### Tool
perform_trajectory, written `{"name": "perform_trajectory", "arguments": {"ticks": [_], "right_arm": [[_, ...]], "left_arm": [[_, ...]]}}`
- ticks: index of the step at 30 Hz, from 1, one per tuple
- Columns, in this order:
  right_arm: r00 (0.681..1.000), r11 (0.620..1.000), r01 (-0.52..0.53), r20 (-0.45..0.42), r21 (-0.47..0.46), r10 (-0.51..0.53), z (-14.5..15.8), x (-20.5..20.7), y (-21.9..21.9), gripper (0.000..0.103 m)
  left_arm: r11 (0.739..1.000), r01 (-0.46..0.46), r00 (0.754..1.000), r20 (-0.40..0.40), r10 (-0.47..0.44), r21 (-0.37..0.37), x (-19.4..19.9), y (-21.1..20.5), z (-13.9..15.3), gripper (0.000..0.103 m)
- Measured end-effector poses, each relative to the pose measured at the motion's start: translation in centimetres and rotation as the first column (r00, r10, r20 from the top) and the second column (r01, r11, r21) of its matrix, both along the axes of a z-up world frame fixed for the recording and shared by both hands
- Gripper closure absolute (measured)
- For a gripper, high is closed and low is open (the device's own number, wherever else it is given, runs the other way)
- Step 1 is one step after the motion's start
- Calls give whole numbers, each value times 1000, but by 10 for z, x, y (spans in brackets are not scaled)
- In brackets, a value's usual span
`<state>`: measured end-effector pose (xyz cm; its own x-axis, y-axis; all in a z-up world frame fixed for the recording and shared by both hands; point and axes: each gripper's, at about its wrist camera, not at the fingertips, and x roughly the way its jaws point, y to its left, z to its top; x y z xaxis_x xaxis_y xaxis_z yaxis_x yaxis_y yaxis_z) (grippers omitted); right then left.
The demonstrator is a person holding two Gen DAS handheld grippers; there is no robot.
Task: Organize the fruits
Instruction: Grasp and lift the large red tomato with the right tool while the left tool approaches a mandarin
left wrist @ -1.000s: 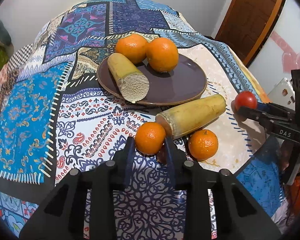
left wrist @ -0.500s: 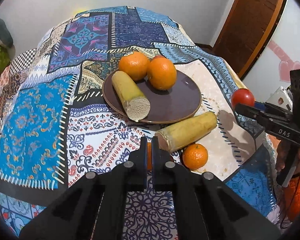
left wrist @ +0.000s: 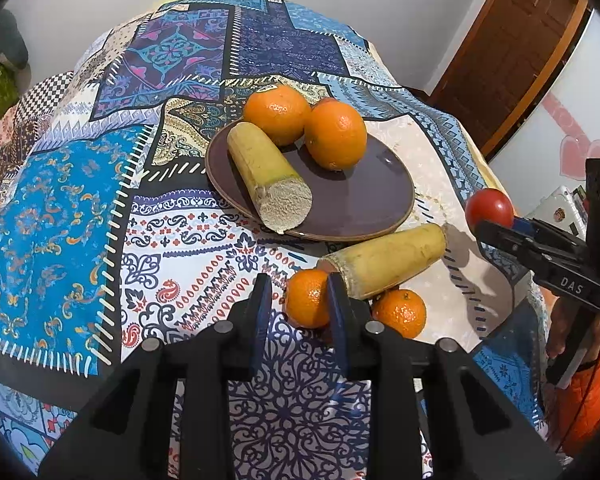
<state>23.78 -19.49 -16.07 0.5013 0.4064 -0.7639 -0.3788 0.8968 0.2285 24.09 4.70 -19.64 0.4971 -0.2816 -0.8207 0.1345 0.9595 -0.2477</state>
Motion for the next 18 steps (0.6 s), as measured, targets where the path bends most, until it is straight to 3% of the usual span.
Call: {"name": "perform_trajectory", "arguments": {"ticks": [5,10,18], "right_arm": [[1000,1000,-2,3,3,2,2,-1,0,56],[1000,1000,-7,0,3,7,1,-1,1,56],[1000,1000,-19,-3,-1,19,1,0,5,56]], "left_arm": [[1000,24,999,-30,-24,-12,-7,-3,-4,75],[1000,18,999,-49,-18,-5,-5,-6,-13,69],[1000,7,1000,-25,-7,2,6,-7,-17,68]]}}
